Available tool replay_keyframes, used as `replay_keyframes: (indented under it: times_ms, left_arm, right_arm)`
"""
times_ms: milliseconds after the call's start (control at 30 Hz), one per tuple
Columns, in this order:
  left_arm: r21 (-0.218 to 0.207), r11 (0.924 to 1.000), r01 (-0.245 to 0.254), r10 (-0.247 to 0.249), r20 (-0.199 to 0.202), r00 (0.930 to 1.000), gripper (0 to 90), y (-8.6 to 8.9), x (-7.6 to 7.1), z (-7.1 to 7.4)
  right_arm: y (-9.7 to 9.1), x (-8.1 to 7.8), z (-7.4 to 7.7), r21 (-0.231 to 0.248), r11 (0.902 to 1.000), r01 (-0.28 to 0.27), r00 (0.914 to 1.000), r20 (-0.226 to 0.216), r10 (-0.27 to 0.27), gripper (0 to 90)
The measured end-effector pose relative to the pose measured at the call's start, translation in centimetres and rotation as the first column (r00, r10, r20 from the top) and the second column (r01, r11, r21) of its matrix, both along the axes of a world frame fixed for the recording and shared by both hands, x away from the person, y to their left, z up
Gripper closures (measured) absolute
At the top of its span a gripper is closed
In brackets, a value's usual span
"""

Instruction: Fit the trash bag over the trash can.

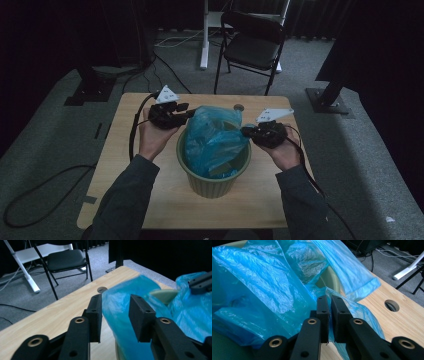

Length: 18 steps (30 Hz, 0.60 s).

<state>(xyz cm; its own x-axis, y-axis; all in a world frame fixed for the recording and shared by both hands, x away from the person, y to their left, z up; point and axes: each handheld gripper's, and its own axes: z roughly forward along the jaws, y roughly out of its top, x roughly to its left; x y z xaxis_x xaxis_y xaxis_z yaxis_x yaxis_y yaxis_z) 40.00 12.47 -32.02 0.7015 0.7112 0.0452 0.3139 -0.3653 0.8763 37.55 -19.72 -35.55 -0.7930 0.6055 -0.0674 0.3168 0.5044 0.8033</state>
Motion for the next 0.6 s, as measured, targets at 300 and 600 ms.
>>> replay_keyframes:
  times_ms: [300, 600]
  left_arm:
    - [0.048, 0.9983, 0.033, -0.031, -0.033, 0.999, 51.9, -2.9, 1.4, 0.4]
    - [0.181, 0.9833, 0.013, 0.005, -0.101, 0.9949, 74.3, -4.6, 2.4, -1.5]
  right_arm:
    - [0.3, -0.2, -0.1, -0.014, 0.9998, -0.011, 0.9999, 0.006, 0.011, 85.3]
    - [0.5, -0.8, 0.0, -0.05, 0.9986, -0.014, 0.9993, 0.034, 0.016, 86.3]
